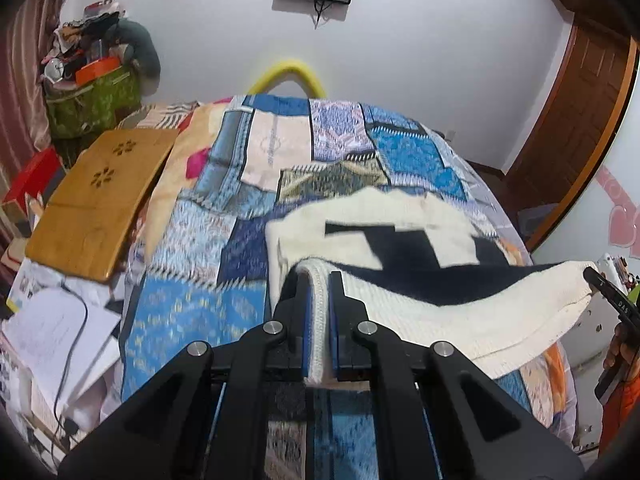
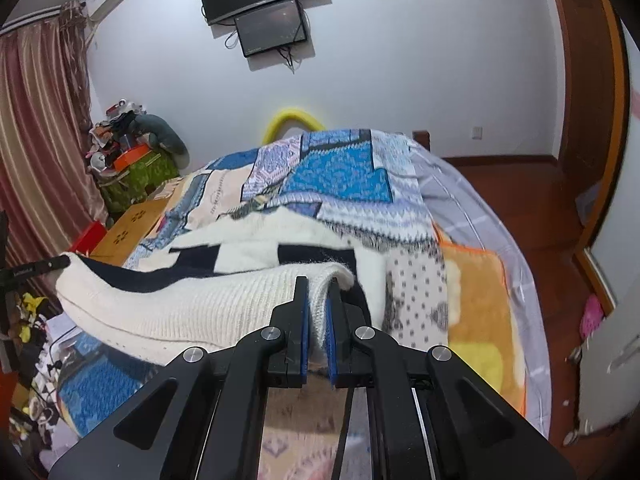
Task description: Fold small clothes
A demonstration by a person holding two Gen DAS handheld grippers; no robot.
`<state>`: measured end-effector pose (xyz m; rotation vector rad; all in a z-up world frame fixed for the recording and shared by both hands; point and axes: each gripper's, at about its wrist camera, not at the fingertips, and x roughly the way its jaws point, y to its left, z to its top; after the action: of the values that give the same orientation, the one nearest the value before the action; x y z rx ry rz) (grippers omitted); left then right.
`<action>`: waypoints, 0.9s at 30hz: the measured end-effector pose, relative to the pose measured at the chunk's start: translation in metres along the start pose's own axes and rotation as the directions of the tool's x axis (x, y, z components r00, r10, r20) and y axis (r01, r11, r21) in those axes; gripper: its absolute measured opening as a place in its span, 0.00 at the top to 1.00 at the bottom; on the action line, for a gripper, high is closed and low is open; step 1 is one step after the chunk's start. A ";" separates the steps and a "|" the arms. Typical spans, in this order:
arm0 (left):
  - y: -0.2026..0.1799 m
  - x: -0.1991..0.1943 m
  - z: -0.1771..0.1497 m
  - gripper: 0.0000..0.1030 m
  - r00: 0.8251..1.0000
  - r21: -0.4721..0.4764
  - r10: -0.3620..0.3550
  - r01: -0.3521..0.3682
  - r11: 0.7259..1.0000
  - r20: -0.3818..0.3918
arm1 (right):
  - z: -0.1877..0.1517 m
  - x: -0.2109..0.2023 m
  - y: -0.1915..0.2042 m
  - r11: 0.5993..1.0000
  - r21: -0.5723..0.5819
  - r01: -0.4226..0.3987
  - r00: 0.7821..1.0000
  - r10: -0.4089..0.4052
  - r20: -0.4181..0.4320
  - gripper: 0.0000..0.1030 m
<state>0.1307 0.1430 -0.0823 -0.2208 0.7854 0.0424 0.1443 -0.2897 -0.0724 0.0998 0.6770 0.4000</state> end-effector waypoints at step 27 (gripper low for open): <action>0.038 0.178 0.066 0.93 0.981 0.001 0.075 -0.076 0.997 -0.178 | 0.049 0.161 -0.034 0.999 -0.006 0.048 0.986 -0.049 -0.158 0.94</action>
<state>0.2978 0.1859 -0.1693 -0.2019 0.9717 0.0975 0.2995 -0.2557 -0.1366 0.0496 0.8343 0.3642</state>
